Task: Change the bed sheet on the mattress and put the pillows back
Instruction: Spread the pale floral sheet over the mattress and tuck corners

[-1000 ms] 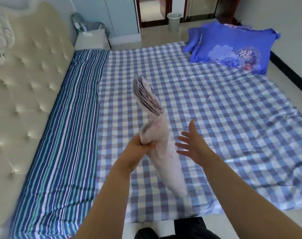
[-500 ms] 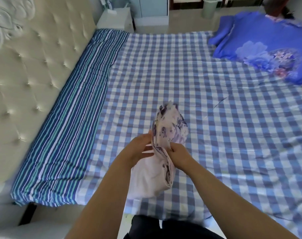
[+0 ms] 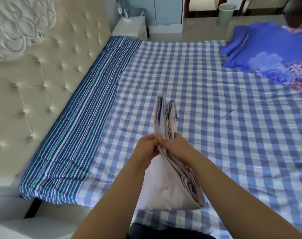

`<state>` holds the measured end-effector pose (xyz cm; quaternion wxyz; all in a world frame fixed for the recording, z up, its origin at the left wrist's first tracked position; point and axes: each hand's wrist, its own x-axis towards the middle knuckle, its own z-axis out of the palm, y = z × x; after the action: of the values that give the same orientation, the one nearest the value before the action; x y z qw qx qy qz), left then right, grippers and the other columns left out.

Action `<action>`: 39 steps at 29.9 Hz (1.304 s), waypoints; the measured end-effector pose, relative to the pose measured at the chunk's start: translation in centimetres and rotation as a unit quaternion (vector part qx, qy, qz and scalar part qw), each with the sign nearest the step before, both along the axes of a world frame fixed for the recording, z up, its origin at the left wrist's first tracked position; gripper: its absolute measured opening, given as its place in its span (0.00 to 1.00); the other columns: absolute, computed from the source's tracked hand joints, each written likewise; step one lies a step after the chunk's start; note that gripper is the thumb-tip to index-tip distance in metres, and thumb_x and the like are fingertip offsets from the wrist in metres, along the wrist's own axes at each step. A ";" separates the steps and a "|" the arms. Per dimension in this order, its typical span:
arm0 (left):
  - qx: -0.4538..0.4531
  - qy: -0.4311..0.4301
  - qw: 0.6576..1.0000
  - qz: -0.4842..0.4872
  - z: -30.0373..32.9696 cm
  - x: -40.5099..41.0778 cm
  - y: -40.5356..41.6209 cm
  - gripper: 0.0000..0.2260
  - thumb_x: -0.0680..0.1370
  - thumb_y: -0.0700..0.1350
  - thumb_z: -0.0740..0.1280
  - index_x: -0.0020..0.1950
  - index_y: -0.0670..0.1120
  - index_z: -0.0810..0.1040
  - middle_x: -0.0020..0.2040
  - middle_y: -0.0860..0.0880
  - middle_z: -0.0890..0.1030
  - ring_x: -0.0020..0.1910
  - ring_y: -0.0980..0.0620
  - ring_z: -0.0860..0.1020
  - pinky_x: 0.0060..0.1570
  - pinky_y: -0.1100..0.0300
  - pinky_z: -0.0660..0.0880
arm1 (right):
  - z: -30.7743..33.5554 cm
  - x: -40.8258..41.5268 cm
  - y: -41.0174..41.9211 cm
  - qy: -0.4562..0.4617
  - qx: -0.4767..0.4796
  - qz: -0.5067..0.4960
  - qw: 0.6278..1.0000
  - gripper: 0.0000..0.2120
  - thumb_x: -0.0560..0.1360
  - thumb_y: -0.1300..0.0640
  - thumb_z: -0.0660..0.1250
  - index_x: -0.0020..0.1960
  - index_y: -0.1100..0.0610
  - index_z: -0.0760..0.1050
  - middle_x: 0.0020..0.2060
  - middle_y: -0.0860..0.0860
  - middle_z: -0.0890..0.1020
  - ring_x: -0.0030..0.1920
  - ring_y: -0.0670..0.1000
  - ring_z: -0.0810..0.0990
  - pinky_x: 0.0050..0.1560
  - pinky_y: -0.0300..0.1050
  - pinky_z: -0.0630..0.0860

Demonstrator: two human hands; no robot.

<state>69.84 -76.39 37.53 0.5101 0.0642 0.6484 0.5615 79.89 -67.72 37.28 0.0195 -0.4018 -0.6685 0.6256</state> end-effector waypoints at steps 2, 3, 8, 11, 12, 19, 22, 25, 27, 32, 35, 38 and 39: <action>-0.007 -0.028 0.998 0.047 -0.1 0.2 -0.1 0.11 0.81 0.37 0.58 0.55 0.36 0.79 0.48 0.41 0.83 0.47 0.45 0.81 0.43 0.56 0.79 | -0.3 0.5 0.5 -0.022 0.004 -0.058 0.998 0.13 0.78 0.46 0.62 0.52 0.56 0.75 0.42 0.51 0.80 0.40 0.50 0.77 0.39 0.41 0.74; -0.011 -0.054 0.995 0.079 -0.4 0.1 -0.2 0.11 0.82 0.37 0.57 0.54 0.36 0.78 0.47 0.41 0.82 0.46 0.45 0.81 0.43 0.55 0.78 | -0.4 0.9 0.8 -0.030 -0.001 -0.077 0.997 0.10 0.79 0.50 0.60 0.46 0.55 0.74 0.36 0.51 0.77 0.35 0.49 0.74 0.33 0.40 0.70; -0.074 -0.119 0.960 0.243 -0.7 -1.9 -0.3 0.11 0.82 0.36 0.55 0.46 0.38 0.76 0.45 0.41 0.78 0.41 0.44 0.77 0.45 0.49 0.75 | -1.7 2.4 2.2 -0.029 -0.056 -0.197 0.978 0.06 0.80 0.52 0.58 0.49 0.54 0.70 0.37 0.49 0.75 0.36 0.49 0.74 0.36 0.42 0.71; -0.072 -0.067 0.954 0.282 -0.5 -4.3 -0.7 0.13 0.82 0.46 0.55 0.51 0.41 0.76 0.54 0.39 0.79 0.50 0.41 0.77 0.54 0.44 0.75 | -1.4 2.8 3.0 0.000 -0.110 -0.273 0.956 0.08 0.80 0.52 0.59 0.48 0.54 0.73 0.39 0.52 0.78 0.40 0.54 0.77 0.49 0.52 0.77; -0.031 -0.074 0.965 0.251 -0.1 -4.9 -0.7 0.18 0.81 0.55 0.57 0.58 0.43 0.76 0.58 0.40 0.78 0.55 0.40 0.77 0.59 0.42 0.74 | -1.2 2.8 3.3 0.008 -0.111 -0.274 0.955 0.08 0.79 0.52 0.59 0.50 0.54 0.74 0.40 0.53 0.79 0.43 0.55 0.78 0.52 0.53 0.77; -0.018 0.125 0.951 0.282 4.6 -8.9 0.8 0.14 0.77 0.43 0.66 0.61 0.39 0.74 0.41 0.43 0.78 0.33 0.48 0.77 0.33 0.60 0.74 | 3.2 0.9 8.0 0.070 -0.030 -0.356 0.931 0.11 0.80 0.51 0.58 0.57 0.55 0.73 0.48 0.54 0.79 0.47 0.56 0.78 0.49 0.48 0.76; 0.143 0.190 0.900 0.366 8.2 -10.4 1.6 0.06 0.78 0.41 0.65 0.54 0.44 0.73 0.40 0.47 0.78 0.30 0.53 0.77 0.30 0.64 0.74 | 7.1 0.2 11.5 0.125 0.117 -0.402 0.899 0.15 0.80 0.52 0.59 0.61 0.60 0.72 0.53 0.55 0.78 0.55 0.57 0.77 0.57 0.51 0.74; 0.179 0.269 0.876 0.358 9.7 -10.7 1.9 0.02 0.78 0.43 0.67 0.49 0.49 0.75 0.42 0.49 0.79 0.37 0.52 0.78 0.38 0.60 0.76 | 9.8 0.2 12.9 0.208 0.235 -0.388 0.867 0.21 0.78 0.58 0.62 0.70 0.54 0.63 0.56 0.52 0.78 0.54 0.53 0.77 0.59 0.50 0.73; 0.146 0.299 0.882 0.334 8.7 -10.2 1.4 0.02 0.77 0.43 0.67 0.46 0.50 0.75 0.43 0.49 0.79 0.42 0.51 0.78 0.44 0.57 0.77 | 9.7 1.3 13.0 0.163 0.304 -0.355 0.869 0.33 0.78 0.61 0.60 0.76 0.42 0.50 0.58 0.49 0.77 0.46 0.54 0.78 0.47 0.49 0.74; 0.040 0.300 0.933 0.197 2.7 -6.6 -0.2 0.03 0.76 0.41 0.66 0.47 0.48 0.77 0.40 0.49 0.80 0.39 0.51 0.77 0.38 0.57 0.74 | 1.8 4.6 11.7 -0.268 0.351 -0.161 0.882 0.22 0.77 0.61 0.54 0.68 0.47 0.68 0.63 0.58 0.67 0.50 0.62 0.75 0.43 0.50 0.70; -0.062 0.236 0.962 0.123 -1.3 -5.1 -1.1 0.02 0.71 0.46 0.66 0.39 0.48 0.76 0.34 0.46 0.77 0.34 0.46 0.73 0.32 0.54 0.73 | -4.0 6.4 9.6 -0.401 0.295 -0.115 0.860 0.16 0.78 0.56 0.57 0.64 0.54 0.73 0.67 0.58 0.62 0.64 0.61 0.65 0.58 0.54 0.69; -0.192 0.175 0.966 0.012 -5.6 -4.1 -2.8 0.02 0.71 0.43 0.66 0.42 0.47 0.74 0.38 0.42 0.77 0.32 0.47 0.77 0.29 0.56 0.78 | -7.9 7.2 7.0 -0.381 0.258 -0.134 0.878 0.14 0.78 0.57 0.57 0.61 0.53 0.74 0.70 0.56 0.61 0.66 0.60 0.63 0.63 0.55 0.67; -0.237 0.167 0.956 -0.038 -6.9 -3.6 -3.7 0.03 0.73 0.42 0.66 0.45 0.47 0.73 0.39 0.43 0.78 0.31 0.48 0.78 0.29 0.56 0.77 | -8.7 6.9 6.2 -0.325 0.231 -0.154 0.904 0.12 0.77 0.59 0.56 0.56 0.55 0.75 0.66 0.57 0.67 0.62 0.61 0.68 0.59 0.54 0.70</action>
<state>66.26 -80.12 30.62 0.4161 0.0583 0.8358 0.3534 86.75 -61.53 28.60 -0.0104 -0.6652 -0.6932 0.2772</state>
